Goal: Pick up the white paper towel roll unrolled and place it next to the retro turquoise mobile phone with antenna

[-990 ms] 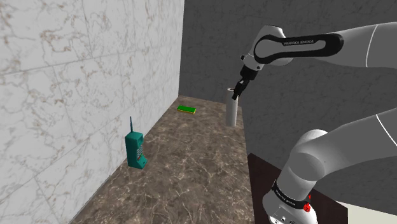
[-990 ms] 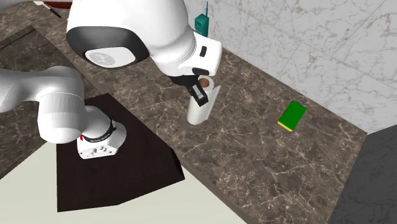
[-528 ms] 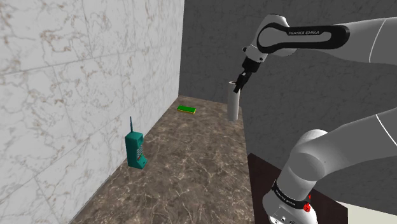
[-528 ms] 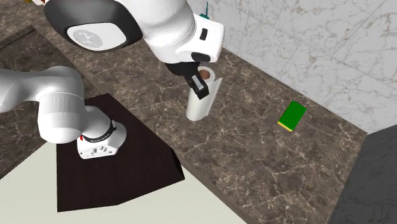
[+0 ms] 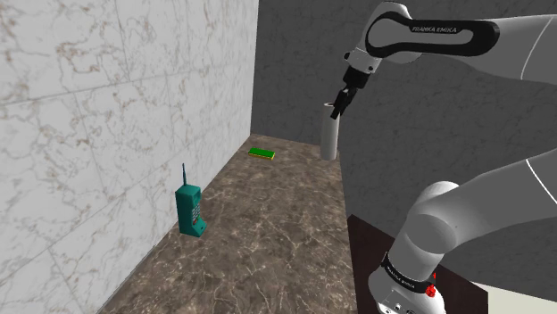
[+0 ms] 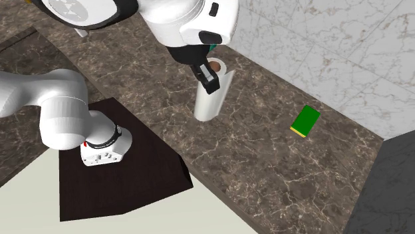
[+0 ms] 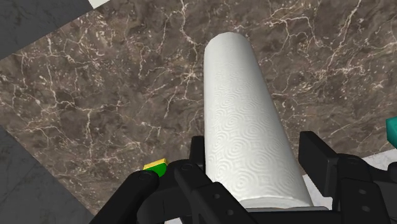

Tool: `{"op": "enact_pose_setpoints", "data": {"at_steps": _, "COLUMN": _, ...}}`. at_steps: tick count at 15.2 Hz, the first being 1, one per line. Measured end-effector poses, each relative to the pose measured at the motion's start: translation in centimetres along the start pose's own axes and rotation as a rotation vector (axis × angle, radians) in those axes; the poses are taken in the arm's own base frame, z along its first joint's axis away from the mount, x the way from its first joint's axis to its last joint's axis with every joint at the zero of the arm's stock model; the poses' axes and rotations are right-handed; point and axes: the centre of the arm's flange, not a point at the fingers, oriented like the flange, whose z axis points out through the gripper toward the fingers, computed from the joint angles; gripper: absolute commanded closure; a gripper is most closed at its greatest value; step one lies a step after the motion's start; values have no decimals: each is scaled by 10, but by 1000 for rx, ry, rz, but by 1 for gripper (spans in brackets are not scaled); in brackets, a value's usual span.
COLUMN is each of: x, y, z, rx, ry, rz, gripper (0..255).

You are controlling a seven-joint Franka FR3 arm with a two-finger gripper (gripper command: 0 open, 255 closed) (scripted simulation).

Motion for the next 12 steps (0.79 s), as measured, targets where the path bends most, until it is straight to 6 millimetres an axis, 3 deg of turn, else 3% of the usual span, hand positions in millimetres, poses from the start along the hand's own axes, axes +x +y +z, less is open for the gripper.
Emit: {"op": "enact_pose_setpoints", "data": {"at_steps": 12, "x": 15, "y": -2, "z": -62, "rx": 0, "ry": 0, "rz": 0, "gripper": 255}}
